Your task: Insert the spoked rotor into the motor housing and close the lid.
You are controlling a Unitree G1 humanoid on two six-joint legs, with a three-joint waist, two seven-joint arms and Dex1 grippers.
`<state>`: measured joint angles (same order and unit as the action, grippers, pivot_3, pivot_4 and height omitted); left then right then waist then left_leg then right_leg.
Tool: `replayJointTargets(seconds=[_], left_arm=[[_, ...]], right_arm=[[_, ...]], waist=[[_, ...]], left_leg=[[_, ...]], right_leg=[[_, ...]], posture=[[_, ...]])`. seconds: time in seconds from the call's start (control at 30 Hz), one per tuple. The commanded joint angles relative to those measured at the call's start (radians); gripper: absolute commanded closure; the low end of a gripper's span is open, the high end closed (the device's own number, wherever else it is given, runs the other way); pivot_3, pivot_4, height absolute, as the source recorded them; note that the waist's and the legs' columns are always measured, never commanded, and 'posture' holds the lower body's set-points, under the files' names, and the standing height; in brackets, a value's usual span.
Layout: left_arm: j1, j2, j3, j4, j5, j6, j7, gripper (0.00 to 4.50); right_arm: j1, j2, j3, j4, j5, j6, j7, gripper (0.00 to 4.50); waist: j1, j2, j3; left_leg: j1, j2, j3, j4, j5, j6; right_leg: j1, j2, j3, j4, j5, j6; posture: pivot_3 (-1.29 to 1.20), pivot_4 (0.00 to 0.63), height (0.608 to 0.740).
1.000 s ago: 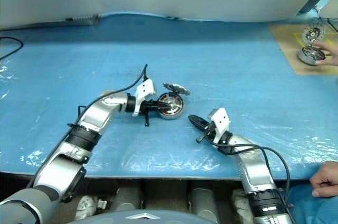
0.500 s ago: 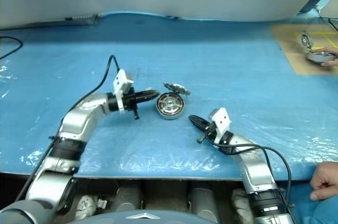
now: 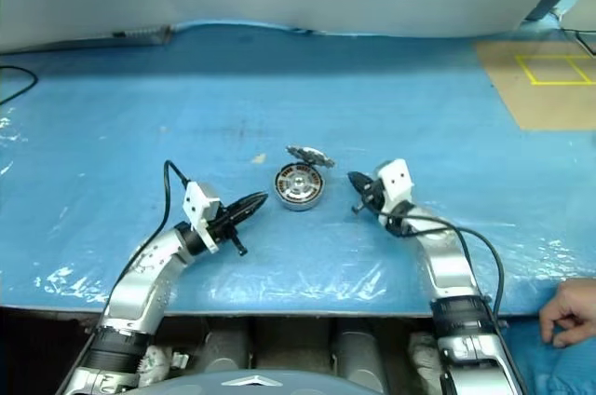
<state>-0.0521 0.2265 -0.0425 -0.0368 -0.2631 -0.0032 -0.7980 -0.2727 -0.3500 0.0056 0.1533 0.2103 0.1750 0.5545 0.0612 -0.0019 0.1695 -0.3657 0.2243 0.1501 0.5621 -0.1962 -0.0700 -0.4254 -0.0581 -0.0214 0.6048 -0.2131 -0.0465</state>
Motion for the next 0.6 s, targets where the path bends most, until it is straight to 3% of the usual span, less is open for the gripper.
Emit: replayJointTargets(seconds=[0.03,0.2,0.37,0.6], left_arm=[[0.028,-0.001,-0.01,0.04,0.033,-0.12,0.013,4.48],[0.037,0.0,-0.024,0.105,0.05,-0.209,0.012,4.48],[0.035,-0.011,-0.024,0.126,0.048,-0.232,0.047,4.48],[0.053,-0.01,-0.034,0.097,0.049,-0.219,0.079,4.48]], right_arm=[[-0.109,0.001,-0.024,0.047,-0.018,0.024,-0.041,4.5],[-0.282,-0.01,0.003,0.187,-0.062,0.024,-0.022,4.5],[-0.438,-0.005,0.034,0.327,-0.063,0.015,0.09,4.5],[-0.46,0.016,0.098,0.299,-0.023,0.053,0.295,4.5]], waist=[[-0.007,0.0,0.0],[-0.017,0.0,0.0],[-0.018,0.0,0.0],[-0.017,0.0,0.0]], left_leg=[[0.0,0.0,0.0,0.0,0.0,0.0],[0.0,0.0,0.0,0.001,0.0,0.0],[0.001,0.0,0.0,0.001,0.0,0.0],[0.001,0.0,0.0,0.001,0.0,0.0]], right_leg=[[0.0,0.0,0.0,0.0,0.0,0.0],[0.0,0.0,0.0,0.001,0.0,0.0],[0.0,0.0,0.0,0.002,0.0,-0.001],[0.0,0.0,0.0,0.002,0.0,-0.001]], posture=[[0.0,0.15,0.74],[0.0,0.15,0.74],[0.0,0.15,0.74],[0.0,0.15,0.74]])
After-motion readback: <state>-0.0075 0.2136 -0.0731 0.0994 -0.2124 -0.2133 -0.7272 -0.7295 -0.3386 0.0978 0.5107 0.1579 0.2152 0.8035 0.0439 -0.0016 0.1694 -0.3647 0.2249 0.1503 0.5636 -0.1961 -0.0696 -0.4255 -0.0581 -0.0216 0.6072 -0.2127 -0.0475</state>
